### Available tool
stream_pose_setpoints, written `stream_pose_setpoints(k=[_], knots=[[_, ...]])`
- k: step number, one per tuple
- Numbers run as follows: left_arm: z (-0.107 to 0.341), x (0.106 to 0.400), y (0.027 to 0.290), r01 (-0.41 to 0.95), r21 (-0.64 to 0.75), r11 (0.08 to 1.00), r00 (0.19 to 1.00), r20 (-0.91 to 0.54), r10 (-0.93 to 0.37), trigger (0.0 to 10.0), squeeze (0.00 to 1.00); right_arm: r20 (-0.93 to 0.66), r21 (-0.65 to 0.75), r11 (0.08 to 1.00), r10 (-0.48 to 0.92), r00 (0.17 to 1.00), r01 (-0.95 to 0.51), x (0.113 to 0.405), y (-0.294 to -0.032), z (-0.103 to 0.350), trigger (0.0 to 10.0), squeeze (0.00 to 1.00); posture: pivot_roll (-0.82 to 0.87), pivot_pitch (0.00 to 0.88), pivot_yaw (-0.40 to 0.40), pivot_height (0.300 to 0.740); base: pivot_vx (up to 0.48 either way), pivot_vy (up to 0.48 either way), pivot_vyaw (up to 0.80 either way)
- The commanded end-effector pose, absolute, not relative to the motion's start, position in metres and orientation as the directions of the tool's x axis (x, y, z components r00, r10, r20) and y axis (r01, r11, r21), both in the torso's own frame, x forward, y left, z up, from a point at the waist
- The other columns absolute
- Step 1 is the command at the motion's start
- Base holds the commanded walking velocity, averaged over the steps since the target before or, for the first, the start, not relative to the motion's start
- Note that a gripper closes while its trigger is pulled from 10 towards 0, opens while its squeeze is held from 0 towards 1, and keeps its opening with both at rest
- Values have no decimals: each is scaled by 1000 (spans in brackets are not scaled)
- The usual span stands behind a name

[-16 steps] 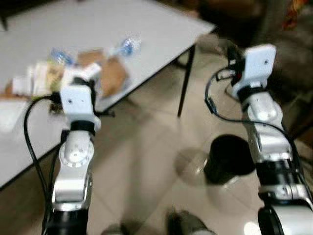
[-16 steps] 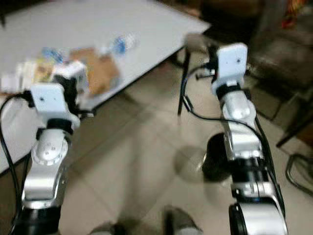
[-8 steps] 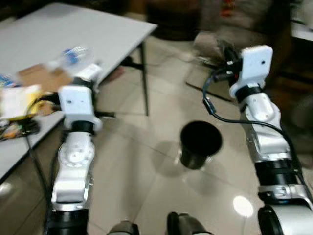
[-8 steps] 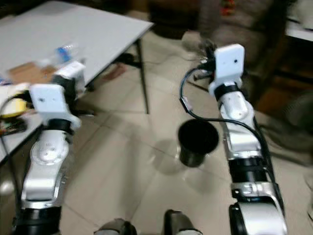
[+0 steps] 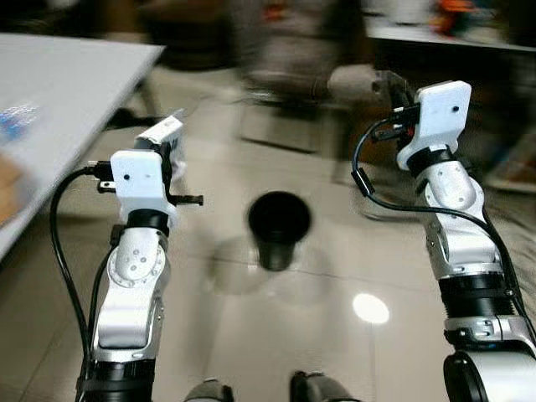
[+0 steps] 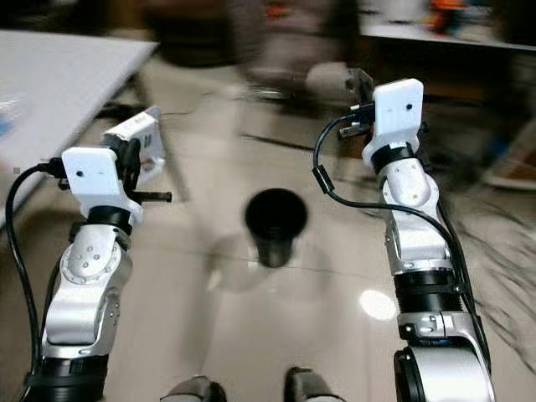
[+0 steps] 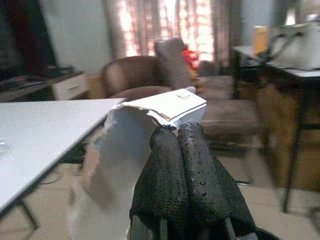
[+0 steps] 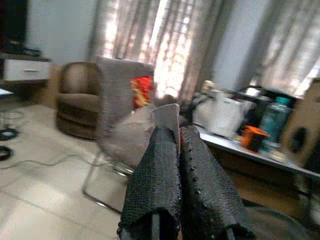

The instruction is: Picking trash to rubbish bin

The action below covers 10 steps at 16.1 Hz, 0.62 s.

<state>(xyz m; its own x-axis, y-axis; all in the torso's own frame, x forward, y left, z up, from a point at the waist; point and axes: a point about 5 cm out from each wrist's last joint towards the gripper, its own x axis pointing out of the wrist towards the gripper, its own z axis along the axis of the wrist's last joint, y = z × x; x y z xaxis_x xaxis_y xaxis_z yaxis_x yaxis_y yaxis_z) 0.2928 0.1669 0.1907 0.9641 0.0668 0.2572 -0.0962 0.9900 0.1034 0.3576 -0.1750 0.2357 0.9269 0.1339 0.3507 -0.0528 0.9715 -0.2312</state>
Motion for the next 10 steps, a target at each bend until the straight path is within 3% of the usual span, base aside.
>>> stream_pose_setpoints(k=[1, 7, 8, 10], knots=[[191, 293, 170, -104, 104, 989, 965, 252, 75, 2314, 0, 350, -228, 972, 132, 928, -52, 359, -174, 237, 10000, 0, -89, 146, 40, 740, 0, 0, -756], [188, 294, 173, -114, 89, 989, 970, 227, 91, 1373, 0, 334, -228, 971, 146, 931, -71, 358, -170, 232, 10000, 0, -89, 146, 40, 740, 0, 0, 0], [188, 295, 174, -117, 86, 989, 970, 225, 95, 0, 0, 332, -229, 971, 148, 932, -72, 358, -170, 231, 10000, 0, -91, 152, 43, 740, 0, 0, 0], [188, 296, 176, -120, 83, 989, 970, 220, 100, 0, 0, 327, -233, 970, 152, 933, -77, 357, -168, 230, 10000, 0, -92, 156, 46, 740, 0, 0, 0]])
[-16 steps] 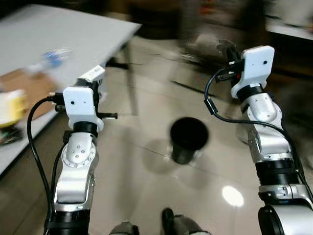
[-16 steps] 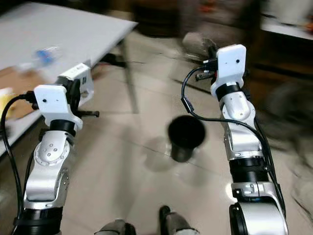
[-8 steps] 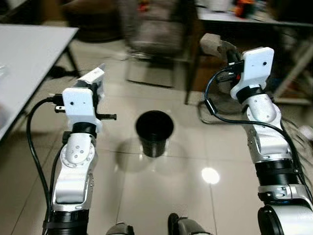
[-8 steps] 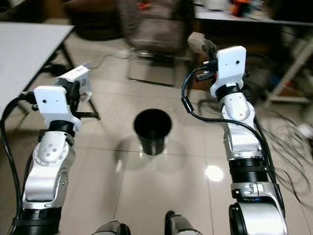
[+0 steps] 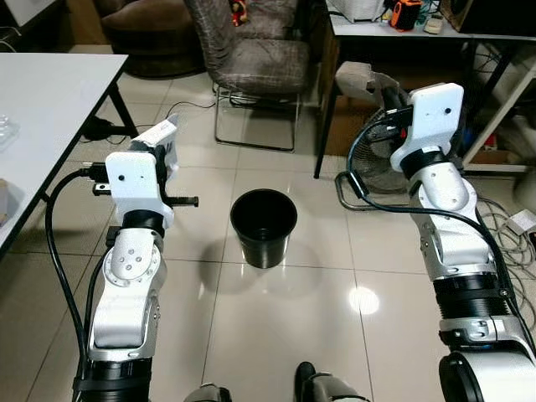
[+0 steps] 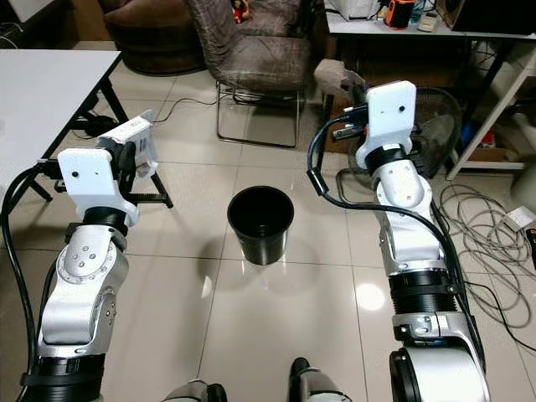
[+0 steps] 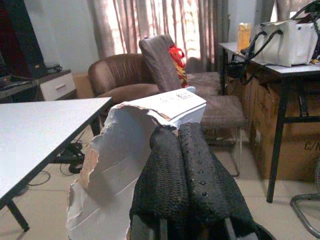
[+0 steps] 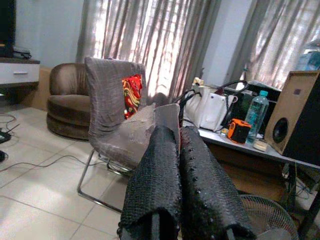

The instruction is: Picking trash to rubbish bin

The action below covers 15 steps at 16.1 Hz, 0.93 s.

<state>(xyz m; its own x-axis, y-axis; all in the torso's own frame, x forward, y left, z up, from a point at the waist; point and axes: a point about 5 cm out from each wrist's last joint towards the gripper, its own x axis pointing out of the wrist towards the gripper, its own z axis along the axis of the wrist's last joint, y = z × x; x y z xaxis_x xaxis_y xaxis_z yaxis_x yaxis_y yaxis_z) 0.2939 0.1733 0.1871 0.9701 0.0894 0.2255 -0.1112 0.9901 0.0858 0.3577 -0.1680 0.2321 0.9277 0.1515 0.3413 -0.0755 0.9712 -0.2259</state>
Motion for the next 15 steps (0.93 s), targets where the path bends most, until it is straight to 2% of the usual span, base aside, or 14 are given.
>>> stream_pose_setpoints(k=[1, 9, 12, 15], knots=[[188, 296, 176, -117, 82, 990, 971, 217, 97, 0, 0, 326, -235, 969, 156, 932, -80, 357, -167, 229, 10000, 0, -92, 156, 46, 740, 274, 0, 0], [185, 295, 175, -98, 90, 991, 976, 202, 78, 0, 0, 315, -246, 965, 170, 934, -93, 356, -163, 225, 10000, 0, -88, 160, 51, 740, 381, 0, 0], [185, 294, 173, -94, 87, 992, 976, 206, 74, 0, 0, 311, -246, 965, 166, 936, -90, 356, -163, 224, 10000, 0, -89, 159, 52, 740, 0, 0, -692], [185, 294, 173, -87, 85, 993, 976, 205, 68, 510, 0, 311, -243, 966, 166, 936, -90, 356, -163, 223, 10000, 0, -86, 158, 53, 740, 0, 0, -133]])
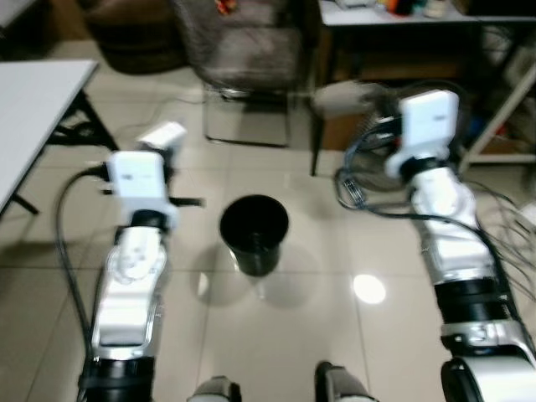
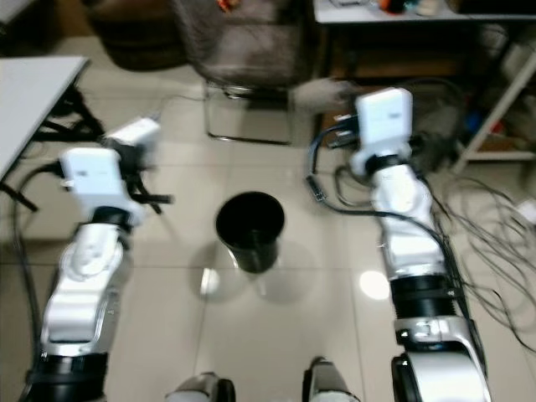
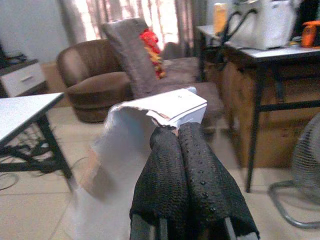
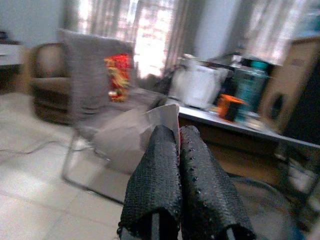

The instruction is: Picking trash to rubbish bin

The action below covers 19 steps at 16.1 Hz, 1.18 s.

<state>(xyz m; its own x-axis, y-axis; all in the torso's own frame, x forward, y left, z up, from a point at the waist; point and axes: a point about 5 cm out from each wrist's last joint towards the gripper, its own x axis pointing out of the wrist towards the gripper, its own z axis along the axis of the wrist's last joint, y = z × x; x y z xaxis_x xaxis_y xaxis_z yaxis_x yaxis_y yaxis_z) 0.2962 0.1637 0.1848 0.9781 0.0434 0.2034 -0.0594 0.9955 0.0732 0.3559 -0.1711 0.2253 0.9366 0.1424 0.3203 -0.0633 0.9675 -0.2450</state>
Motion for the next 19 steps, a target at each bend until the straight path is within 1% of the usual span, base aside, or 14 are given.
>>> stream_pose_setpoints(k=[1, 2, 4, 5, 17, 19], knots=[[185, 294, 173, -86, 85, 993, 977, 204, 67, 353, 0, 311, -244, 965, 167, 936, -91, 356, -163, 223, 10000, 0, -86, 158, 53, 740, 0, 0, 0], [185, 294, 173, -86, 84, 993, 977, 205, 67, 0, 0, 311, -245, 965, 168, 936, -92, 356, -163, 223, 10000, 0, -86, 158, 53, 740, 0, 0, 0], [184, 294, 174, -86, 82, 993, 977, 200, 69, 0, 0, 310, -246, 965, 169, 936, -93, 356, -162, 222, 10000, 0, -86, 158, 53, 740, 0, 0, 0], [183, 294, 175, -86, 86, 993, 979, 194, 68, 0, 0, 310, -248, 964, 173, 935, -97, 356, -162, 222, 10000, 0, -86, 158, 53, 740, 360, 0, 0], [180, 293, 173, -70, 94, 993, 983, 177, 53, 0, 0, 306, -260, 960, 189, 933, -109, 355, -159, 221, 10000, 0, -87, 159, 51, 740, 475, 0, 0], [179, 293, 172, -67, 95, 993, 984, 172, 50, 0, 0, 306, -261, 959, 189, 933, -109, 355, -159, 220, 10000, 0, -87, 159, 51, 740, 364, 0, 0]])
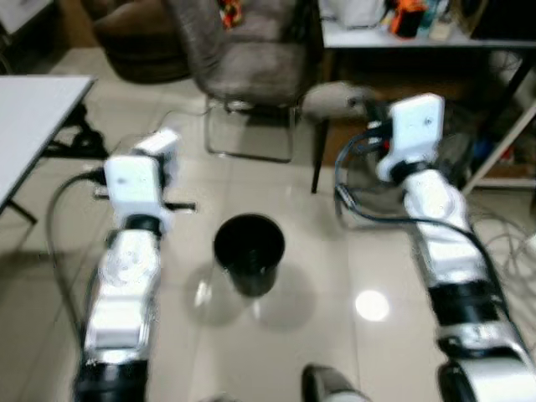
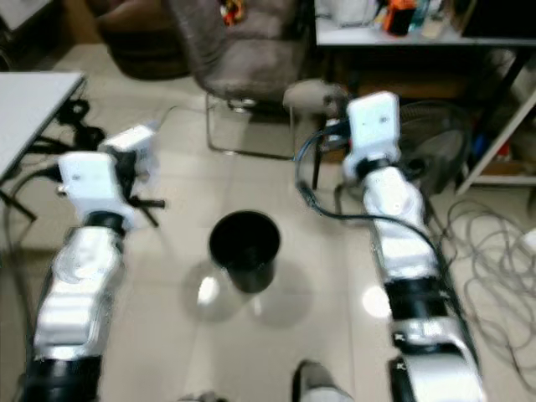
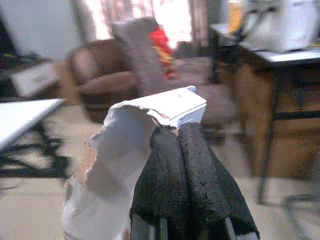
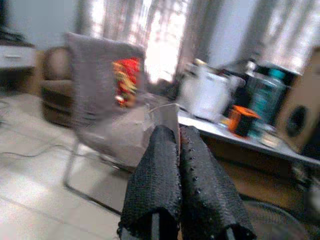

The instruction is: Picking trash to rubbish bin

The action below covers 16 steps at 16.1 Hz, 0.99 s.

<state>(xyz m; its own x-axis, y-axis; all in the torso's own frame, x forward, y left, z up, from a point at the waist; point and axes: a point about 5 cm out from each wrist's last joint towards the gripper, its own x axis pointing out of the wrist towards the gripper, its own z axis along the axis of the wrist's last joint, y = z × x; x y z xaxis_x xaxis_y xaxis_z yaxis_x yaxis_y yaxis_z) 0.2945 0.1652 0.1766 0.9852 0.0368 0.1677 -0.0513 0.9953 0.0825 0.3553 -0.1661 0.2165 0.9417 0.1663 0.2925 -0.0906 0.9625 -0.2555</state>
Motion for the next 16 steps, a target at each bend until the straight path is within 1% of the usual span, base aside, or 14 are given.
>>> stream_pose_setpoints(k=[1, 6, 16], knots=[[179, 293, 172, -66, 95, 993, 984, 172, 49, 0, 0, 306, -261, 959, 189, 933, -109, 355, -159, 221, 10000, 0, -85, 163, 49, 740, 382, 0, 0], [176, 292, 172, -65, 97, 993, 986, 157, 49, 0, 0, 303, -261, 959, 189, 934, -110, 355, -158, 220, 10000, 0, -85, 166, 50, 740, 357, 0, 0], [174, 291, 174, -74, 96, 993, 988, 142, 60, 0, 0, 293, -266, 955, 210, 933, -131, 353, -156, 217, 10000, 0, -87, 171, 49, 740, 442, 0, 0]])
